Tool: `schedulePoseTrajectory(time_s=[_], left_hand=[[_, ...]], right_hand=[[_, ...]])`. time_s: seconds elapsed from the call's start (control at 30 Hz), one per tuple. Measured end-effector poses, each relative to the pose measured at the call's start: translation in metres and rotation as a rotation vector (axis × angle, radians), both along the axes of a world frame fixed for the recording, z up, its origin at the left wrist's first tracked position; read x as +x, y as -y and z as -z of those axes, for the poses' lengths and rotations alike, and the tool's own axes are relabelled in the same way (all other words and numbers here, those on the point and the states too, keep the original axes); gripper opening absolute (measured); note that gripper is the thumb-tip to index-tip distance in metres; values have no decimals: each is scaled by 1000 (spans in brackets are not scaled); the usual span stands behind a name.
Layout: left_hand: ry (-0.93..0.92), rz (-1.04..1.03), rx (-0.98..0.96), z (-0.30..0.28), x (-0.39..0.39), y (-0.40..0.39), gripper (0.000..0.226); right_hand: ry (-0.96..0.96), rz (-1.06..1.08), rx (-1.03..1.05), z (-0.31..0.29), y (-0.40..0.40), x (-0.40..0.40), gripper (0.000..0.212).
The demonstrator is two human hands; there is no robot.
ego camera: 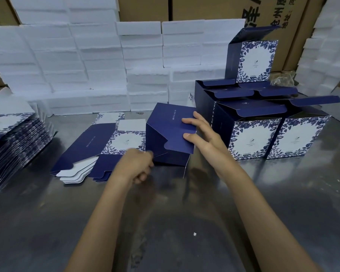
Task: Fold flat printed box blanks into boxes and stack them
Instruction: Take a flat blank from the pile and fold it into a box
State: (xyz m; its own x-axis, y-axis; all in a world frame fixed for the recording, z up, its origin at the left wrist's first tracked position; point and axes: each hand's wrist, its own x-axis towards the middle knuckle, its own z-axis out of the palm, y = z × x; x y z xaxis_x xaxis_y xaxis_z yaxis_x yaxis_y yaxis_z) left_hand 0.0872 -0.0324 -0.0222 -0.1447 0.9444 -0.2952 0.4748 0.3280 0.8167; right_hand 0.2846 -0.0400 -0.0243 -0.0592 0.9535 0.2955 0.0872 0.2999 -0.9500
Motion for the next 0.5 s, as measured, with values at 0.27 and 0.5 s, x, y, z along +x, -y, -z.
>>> schedulePoseTrajectory(time_s=[0.27, 0.5], left_hand=[[225, 86, 686, -11, 4, 4, 35], [110, 274, 725, -1, 11, 4, 36]], right_hand=[[6, -40, 1, 1, -2, -1, 36], [-45, -65, 11, 2, 0, 6, 47]])
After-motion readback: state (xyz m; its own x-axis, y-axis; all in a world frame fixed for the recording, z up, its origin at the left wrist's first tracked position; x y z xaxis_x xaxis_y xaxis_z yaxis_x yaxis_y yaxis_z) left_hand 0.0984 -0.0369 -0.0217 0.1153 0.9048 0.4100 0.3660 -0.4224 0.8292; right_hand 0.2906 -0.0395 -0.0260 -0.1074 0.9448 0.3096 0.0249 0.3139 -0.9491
